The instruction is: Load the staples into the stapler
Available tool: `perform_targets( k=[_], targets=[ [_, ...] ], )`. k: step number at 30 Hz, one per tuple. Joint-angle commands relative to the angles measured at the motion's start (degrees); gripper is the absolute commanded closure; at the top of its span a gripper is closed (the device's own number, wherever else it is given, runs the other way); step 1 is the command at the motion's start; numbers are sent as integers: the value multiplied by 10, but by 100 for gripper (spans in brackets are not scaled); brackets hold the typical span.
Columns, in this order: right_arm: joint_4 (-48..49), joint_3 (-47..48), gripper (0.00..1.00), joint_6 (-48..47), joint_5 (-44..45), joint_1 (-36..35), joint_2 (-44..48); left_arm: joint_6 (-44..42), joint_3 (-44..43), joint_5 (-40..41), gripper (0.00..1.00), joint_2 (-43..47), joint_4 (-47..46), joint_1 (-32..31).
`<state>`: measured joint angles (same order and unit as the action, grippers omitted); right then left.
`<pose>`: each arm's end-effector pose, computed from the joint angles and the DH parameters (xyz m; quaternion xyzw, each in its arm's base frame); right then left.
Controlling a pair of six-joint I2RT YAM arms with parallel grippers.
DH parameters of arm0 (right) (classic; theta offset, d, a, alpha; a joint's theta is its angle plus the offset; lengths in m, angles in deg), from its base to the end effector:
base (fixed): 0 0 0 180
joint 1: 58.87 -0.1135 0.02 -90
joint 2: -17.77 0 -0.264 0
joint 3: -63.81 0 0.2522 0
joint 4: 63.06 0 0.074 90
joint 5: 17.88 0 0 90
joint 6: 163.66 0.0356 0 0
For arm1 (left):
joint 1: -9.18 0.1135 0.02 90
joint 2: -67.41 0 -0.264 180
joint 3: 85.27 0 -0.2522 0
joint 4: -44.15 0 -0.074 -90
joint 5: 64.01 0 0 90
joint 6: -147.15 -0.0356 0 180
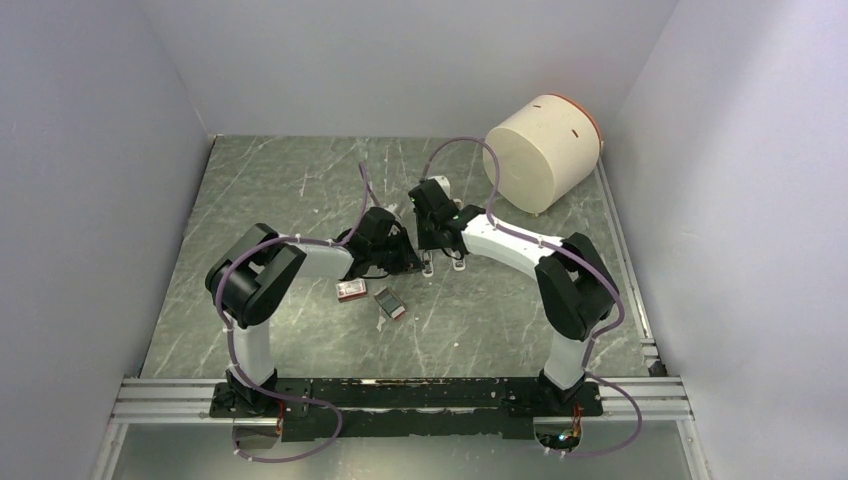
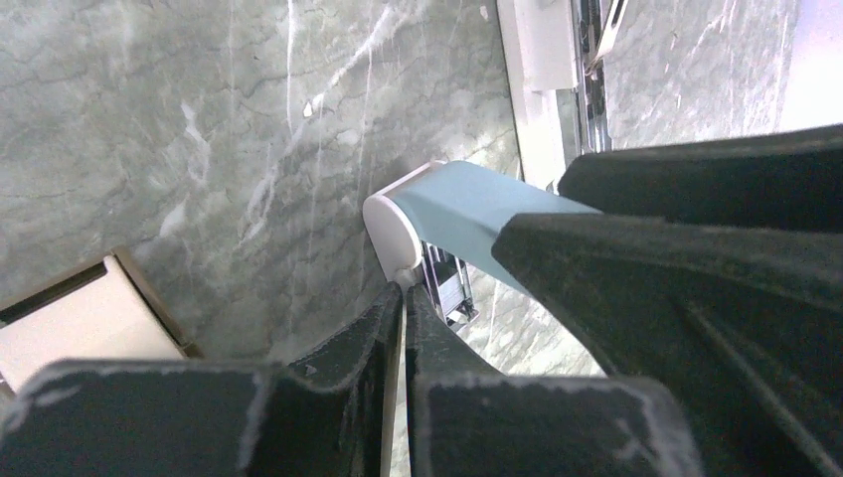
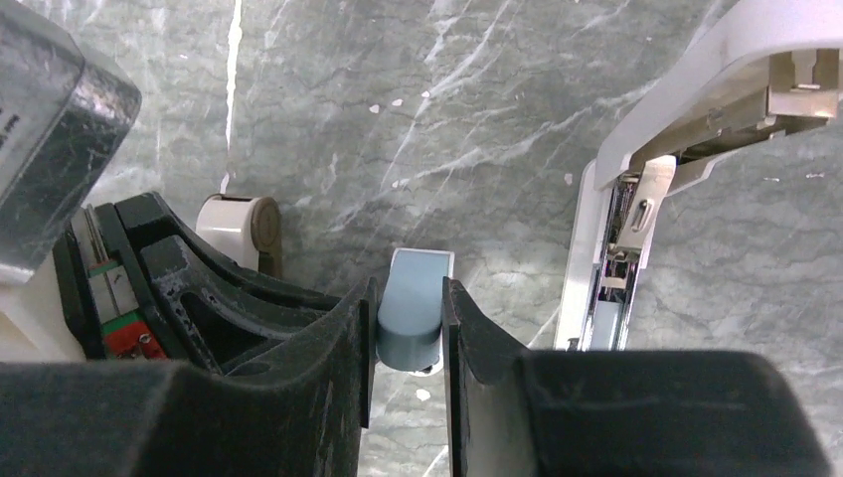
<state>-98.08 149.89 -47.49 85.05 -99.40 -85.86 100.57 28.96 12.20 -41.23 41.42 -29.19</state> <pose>0.3006 0.2466 0.2077 -0.0818 0.9382 0.0862 0.3249 0.2866 -0.2377 0.1221 0.0109 0.9016 -0.3562 0.2450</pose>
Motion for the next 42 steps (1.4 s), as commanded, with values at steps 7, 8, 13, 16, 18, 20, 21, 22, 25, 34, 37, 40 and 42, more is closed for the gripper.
perform_targets(
  k=[7,8,13,16,18,20,21,22,25,34,37,40,42],
  targets=[
    [-39,-10,79,30,32,-29,8,-26,10,79,91,-28,73,-2],
    [-42,-9,79,32,40,-31,5,-26,9,79,91,-29,74,-2],
    [-37,-22,80,42,47,-38,10,-26,11,76,92,-26,73,-2],
    [-23,-41,80,46,52,-40,21,-24,13,68,93,-26,68,-3],
    [-5,-57,80,48,53,-40,27,-24,15,66,92,-26,64,-3],
    [16,-73,79,49,53,-41,33,-25,14,67,92,-27,64,-3],
    [25,-81,79,49,53,-42,35,-26,14,67,92,-27,65,-3],
    [30,-86,79,48,52,-42,36,-26,14,66,92,-26,65,-3],
    [44,-99,79,46,48,-44,34,-25,18,66,92,-20,60,-3],
    [51,-120,78,45,42,-45,15,-16,22,57,91,15,56,-3],
    [52,-126,78,46,36,-45,8,-21,20,54,91,34,59,-3],
    [50,-127,79,47,31,-45,-4,-28,13,48,91,45,68,-3],
    [44,-123,79,48,28,-45,-15,-30,14,45,91,54,65,-3]
  ],
)
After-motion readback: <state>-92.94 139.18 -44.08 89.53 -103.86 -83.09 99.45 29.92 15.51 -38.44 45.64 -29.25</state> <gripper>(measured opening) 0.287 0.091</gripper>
